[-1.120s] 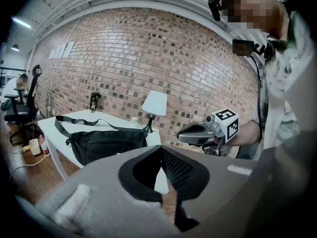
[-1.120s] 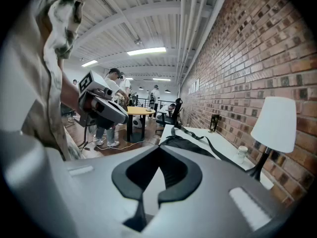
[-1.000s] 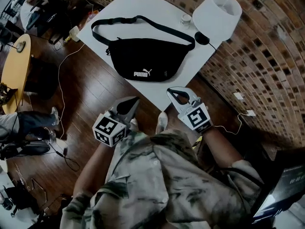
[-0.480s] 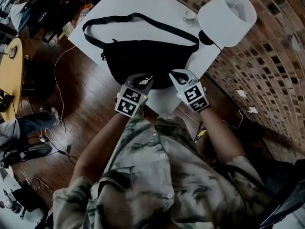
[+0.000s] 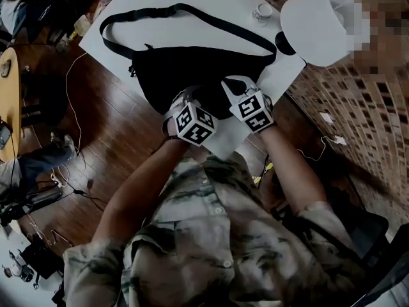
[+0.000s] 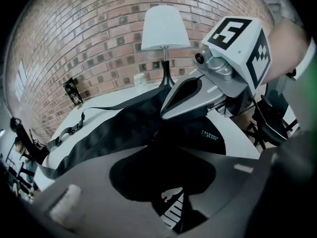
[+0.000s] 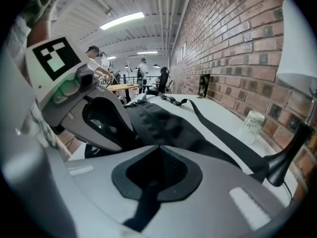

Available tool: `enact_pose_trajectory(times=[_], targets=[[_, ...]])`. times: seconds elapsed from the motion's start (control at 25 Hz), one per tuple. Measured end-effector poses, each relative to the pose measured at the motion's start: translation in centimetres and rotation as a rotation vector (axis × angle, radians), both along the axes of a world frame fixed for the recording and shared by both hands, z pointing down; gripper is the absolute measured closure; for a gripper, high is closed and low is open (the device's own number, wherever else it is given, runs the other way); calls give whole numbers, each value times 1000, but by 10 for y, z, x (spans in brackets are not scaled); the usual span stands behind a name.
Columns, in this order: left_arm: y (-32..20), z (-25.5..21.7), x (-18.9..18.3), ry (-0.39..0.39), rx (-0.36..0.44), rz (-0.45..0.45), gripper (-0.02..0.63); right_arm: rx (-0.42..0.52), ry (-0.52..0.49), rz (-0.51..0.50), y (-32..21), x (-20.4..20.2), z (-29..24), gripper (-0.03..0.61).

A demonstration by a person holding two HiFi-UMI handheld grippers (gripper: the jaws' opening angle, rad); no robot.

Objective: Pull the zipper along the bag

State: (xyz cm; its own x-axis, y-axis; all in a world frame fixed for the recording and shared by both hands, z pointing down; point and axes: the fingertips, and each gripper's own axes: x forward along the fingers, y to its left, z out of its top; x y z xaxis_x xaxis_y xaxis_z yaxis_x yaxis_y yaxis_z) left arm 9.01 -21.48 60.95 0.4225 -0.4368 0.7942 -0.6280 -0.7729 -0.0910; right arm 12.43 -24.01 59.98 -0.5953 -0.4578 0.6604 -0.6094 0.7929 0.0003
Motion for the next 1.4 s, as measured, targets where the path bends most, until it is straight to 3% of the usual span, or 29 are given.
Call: enact_pose_trajectory(times=[0.16, 0.24, 0.32, 0.68, 1.08, 1.4], targets=[[-5, 11, 2, -82, 52, 5, 505, -35, 30, 11, 1, 0, 15, 572], [-3, 13, 5, -82, 75, 18, 541, -50, 40, 10, 2, 1, 21, 572], [0, 14, 7, -67, 81, 25, 577, -66, 42, 5, 2, 0, 26, 572], [7, 5, 1, 54, -34, -8, 584, -82, 59, -15, 1, -1, 29, 572], [9, -9, -37, 164, -93, -30, 586, -86, 92, 0, 0, 0, 32, 572], [0, -12, -59, 231, -113, 6, 586, -104, 119, 29, -1, 0, 33, 572]])
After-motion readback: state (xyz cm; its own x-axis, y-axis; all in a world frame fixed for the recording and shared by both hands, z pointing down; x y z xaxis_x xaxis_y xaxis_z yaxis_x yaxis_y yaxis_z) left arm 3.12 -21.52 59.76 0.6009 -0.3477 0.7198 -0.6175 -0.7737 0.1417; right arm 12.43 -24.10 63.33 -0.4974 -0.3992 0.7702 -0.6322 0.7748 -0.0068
